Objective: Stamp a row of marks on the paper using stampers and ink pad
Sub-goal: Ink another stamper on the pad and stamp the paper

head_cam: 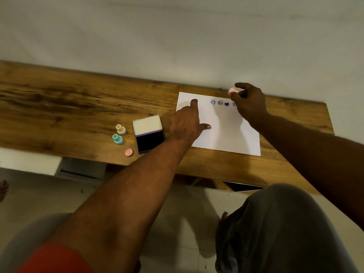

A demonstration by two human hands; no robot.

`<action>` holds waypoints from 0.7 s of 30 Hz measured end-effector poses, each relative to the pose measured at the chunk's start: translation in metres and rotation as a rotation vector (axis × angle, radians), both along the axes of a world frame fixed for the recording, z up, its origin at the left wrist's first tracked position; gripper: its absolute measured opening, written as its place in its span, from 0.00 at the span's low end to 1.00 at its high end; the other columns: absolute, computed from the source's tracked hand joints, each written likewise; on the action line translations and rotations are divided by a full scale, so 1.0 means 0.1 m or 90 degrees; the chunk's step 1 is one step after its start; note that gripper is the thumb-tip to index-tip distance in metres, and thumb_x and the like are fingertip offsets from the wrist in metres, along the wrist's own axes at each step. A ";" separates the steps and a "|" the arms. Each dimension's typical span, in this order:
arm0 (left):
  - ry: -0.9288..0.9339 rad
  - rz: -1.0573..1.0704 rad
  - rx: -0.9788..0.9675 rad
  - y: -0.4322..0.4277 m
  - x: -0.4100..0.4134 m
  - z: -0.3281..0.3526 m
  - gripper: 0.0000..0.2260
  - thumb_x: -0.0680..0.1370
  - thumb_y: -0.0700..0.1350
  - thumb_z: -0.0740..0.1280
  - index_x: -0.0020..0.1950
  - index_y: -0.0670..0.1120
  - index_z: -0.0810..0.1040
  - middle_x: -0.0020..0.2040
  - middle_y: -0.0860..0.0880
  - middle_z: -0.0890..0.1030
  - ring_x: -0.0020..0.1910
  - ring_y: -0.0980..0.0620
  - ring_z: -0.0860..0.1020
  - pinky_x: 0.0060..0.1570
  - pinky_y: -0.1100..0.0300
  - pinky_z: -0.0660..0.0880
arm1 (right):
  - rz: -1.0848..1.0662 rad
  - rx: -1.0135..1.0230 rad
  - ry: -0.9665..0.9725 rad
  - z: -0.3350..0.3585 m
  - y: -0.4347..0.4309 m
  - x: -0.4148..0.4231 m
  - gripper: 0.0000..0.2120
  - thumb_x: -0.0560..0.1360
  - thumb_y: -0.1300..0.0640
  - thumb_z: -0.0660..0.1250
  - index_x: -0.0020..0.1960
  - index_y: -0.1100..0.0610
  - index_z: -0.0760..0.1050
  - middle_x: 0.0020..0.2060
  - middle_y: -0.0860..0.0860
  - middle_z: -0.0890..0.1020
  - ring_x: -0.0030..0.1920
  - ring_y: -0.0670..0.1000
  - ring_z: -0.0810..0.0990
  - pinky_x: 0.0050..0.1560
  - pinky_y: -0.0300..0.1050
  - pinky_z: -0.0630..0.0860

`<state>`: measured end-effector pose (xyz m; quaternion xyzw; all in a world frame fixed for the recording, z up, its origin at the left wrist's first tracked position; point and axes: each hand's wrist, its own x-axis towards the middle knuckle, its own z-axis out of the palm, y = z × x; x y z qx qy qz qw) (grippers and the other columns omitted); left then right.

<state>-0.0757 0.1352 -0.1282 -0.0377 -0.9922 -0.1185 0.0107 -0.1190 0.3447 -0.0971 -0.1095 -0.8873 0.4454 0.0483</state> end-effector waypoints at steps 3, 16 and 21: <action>0.097 0.008 0.107 -0.05 0.15 0.07 0.34 0.77 0.69 0.69 0.75 0.49 0.72 0.55 0.48 0.85 0.53 0.48 0.84 0.43 0.56 0.73 | 0.002 -0.014 -0.003 0.04 -0.07 0.04 0.17 0.76 0.45 0.75 0.59 0.54 0.80 0.45 0.51 0.87 0.47 0.49 0.86 0.43 0.36 0.78; 0.255 0.250 0.384 -1.07 1.47 -0.12 0.13 0.80 0.58 0.71 0.60 0.51 0.81 0.44 0.55 0.80 0.41 0.56 0.78 0.38 0.57 0.77 | 0.397 0.119 -0.032 0.12 -1.47 0.51 0.15 0.75 0.45 0.76 0.56 0.52 0.83 0.45 0.46 0.86 0.45 0.45 0.83 0.40 0.35 0.72; 0.251 0.381 0.399 -1.60 1.71 -0.19 0.17 0.78 0.61 0.72 0.62 0.53 0.82 0.40 0.56 0.78 0.39 0.57 0.78 0.36 0.60 0.73 | 0.509 0.151 -0.034 0.15 -2.12 0.82 0.17 0.76 0.43 0.73 0.60 0.52 0.82 0.51 0.43 0.83 0.48 0.46 0.82 0.39 0.34 0.75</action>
